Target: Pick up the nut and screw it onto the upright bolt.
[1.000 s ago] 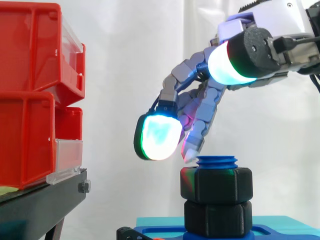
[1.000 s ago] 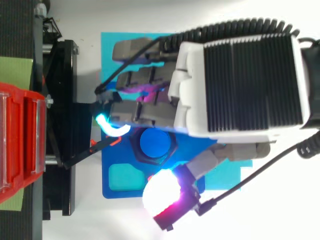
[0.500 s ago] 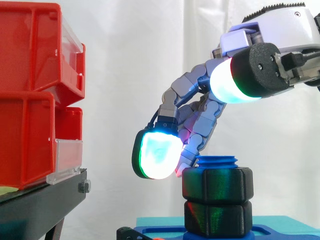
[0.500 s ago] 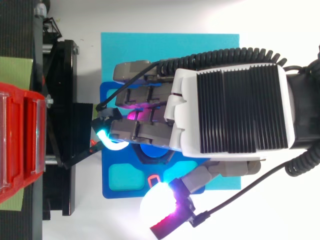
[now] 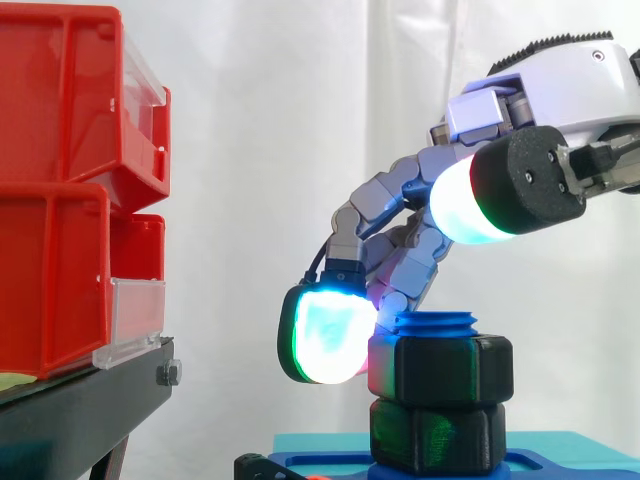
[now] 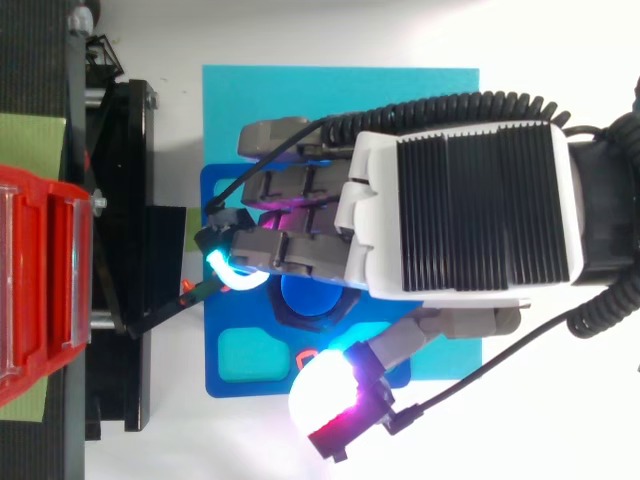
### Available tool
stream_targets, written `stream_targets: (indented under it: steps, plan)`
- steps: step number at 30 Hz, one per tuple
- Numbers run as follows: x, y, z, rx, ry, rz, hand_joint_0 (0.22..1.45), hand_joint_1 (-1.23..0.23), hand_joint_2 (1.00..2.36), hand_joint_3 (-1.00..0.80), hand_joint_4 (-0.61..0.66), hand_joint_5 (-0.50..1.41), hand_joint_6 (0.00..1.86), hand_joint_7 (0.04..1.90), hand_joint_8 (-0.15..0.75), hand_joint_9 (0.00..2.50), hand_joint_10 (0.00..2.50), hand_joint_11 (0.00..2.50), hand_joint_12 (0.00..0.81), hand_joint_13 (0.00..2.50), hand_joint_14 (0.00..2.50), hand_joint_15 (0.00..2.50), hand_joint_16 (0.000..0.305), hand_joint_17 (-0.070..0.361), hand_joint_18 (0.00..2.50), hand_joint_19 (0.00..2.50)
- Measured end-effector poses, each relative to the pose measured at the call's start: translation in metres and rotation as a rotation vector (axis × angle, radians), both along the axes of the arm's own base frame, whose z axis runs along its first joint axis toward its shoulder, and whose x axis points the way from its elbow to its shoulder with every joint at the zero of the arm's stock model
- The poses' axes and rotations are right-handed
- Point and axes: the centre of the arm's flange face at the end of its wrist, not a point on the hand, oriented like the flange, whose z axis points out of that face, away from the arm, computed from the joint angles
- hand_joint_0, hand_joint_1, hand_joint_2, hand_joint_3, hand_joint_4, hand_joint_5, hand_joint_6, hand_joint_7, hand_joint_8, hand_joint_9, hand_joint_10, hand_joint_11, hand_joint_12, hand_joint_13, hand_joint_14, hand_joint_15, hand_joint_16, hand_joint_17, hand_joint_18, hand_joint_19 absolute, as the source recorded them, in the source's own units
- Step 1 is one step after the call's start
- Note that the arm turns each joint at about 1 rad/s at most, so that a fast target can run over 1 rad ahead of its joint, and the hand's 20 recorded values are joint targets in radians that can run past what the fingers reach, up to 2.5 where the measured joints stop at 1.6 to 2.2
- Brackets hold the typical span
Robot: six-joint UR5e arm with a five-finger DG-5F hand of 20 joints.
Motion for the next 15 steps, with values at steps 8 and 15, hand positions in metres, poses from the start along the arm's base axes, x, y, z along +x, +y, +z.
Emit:
stream_targets:
  steps: [8, 15]
  plan:
    - [-0.0012, -0.0045, -0.003, -0.002, 0.006, -0.005, 0.53, -0.19, 1.0, -0.5, 0.26, -0.05, 0.5, 1.08, 0.276, 0.94, 0.0, 0.0, 0.269, 0.66, 0.0, 0.0, 0.026, 0.058, 0.32, 0.0]
    - [-0.0021, -0.0105, -0.0042, -0.007, 0.01, -0.011, 0.54, -0.21, 1.0, -0.5, 0.22, -0.03, 0.5, 1.34, 0.285, 0.97, 0.0, 0.0, 0.269, 0.68, 0.0, 0.0, 0.024, 0.055, 0.34, 0.0]
